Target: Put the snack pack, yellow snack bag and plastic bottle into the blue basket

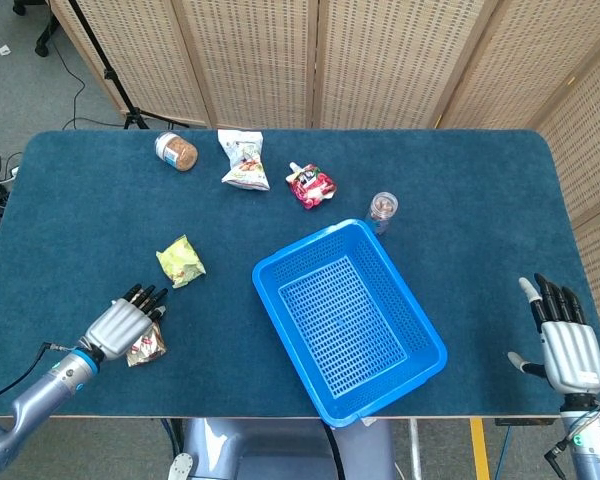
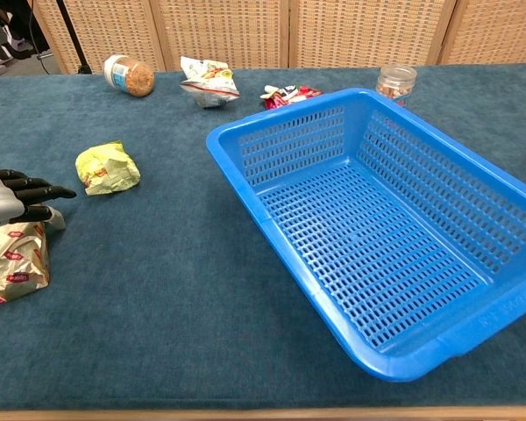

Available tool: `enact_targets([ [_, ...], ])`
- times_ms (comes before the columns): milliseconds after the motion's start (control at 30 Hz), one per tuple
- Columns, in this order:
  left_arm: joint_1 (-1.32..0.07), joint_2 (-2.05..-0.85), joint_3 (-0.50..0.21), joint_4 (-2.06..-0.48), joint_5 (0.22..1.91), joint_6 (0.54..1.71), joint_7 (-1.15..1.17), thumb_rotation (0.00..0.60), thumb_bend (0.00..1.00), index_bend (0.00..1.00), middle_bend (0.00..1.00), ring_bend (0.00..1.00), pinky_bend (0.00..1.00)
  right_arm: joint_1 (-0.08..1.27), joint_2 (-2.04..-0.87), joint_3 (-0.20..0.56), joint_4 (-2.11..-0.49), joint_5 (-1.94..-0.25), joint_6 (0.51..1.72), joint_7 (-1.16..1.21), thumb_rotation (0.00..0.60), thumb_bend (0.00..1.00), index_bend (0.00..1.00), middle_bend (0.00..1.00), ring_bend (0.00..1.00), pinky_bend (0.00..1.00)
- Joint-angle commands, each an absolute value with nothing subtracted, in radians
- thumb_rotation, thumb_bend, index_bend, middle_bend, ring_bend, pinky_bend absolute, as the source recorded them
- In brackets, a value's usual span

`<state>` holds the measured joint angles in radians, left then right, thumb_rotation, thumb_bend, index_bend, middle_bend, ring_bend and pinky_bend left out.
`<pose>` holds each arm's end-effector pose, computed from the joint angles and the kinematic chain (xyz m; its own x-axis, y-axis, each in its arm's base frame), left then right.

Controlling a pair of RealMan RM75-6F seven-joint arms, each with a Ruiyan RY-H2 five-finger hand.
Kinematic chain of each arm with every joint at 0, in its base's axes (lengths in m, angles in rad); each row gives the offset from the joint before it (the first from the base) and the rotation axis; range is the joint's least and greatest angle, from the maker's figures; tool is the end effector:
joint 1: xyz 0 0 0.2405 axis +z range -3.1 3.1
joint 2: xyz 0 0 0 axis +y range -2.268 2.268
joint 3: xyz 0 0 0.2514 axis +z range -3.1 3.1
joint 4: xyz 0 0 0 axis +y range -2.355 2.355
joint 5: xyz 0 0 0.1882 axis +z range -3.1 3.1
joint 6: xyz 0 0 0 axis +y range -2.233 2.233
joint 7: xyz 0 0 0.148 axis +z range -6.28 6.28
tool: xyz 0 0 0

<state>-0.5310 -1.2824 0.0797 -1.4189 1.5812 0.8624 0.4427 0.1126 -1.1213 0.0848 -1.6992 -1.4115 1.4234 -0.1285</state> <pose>-0.2681 0.2614 0.0464 0.8984 0.2034 0.3892 0.4251 -0.6250 -0.6548 -0.2889 -0.1956 0.1696 0.4186 -0.0332 0.9076 -0.9069 0.0366 0.4197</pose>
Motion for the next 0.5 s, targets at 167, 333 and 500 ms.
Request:
enact_targets([
  [167, -0.502, -1.322, 0.080, -1.364, 1.608, 0.960, 0.440, 0.600, 0.18, 0.48, 0.17, 0.22, 0.27, 0.112, -1.120, 0.085, -1.700, -1.410, 1.423, -0.129, 0.600, 0.10, 0.00, 0.00, 0.00, 0.02],
  [333, -0.483, -1.344, 0.081, -1.316, 1.642, 1.037, 0.424, 0.600, 0.22, 0.63, 0.22, 0.26, 0.30, 0.112, -1.121, 0.085, -1.701, -1.409, 1.423, -0.131, 0.600, 0.10, 0.00, 0.00, 0.00, 0.02],
  [500, -0.476, -1.346, 0.084, -1.292, 1.654, 1.071, 0.406, 0.600, 0.22, 0.66, 0.24, 0.27, 0.30, 0.112, -1.121, 0.085, -1.703, -1.410, 1.423, -0.133, 0.600, 0.10, 0.00, 0.00, 0.00, 0.02],
])
